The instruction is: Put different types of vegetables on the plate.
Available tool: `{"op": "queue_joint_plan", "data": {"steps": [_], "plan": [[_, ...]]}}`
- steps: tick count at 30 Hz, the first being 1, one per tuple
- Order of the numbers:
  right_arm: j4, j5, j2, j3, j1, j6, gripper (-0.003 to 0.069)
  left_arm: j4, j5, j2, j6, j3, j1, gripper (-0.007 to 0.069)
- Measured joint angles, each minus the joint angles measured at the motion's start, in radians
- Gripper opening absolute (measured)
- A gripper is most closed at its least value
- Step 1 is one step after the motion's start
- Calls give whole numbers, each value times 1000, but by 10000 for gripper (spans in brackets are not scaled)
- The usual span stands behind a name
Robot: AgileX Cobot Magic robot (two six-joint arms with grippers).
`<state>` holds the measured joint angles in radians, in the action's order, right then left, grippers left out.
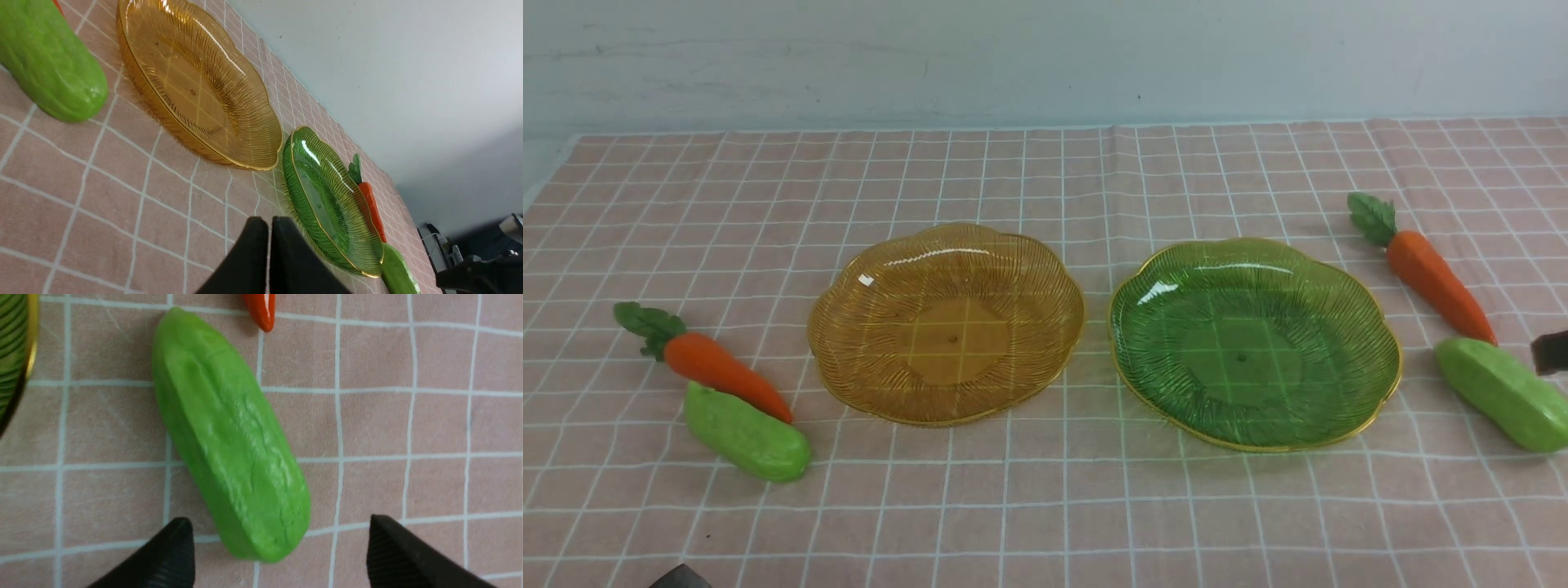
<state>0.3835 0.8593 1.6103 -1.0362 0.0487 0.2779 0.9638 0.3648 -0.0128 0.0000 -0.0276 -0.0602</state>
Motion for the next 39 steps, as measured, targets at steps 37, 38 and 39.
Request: {"op": "queue_joint_plan", "data": {"steps": [37,38,39], "plan": [[-64,161,193,-275,0,-106,396,-3,19,0,0,0,0,-3],[-143,162,173,-306,0,-113,396,-4,19,0,0,0,0,-3],[-204,158,163,-320,0,-129,396,-4,19,0,0,0,0,-3]]}}
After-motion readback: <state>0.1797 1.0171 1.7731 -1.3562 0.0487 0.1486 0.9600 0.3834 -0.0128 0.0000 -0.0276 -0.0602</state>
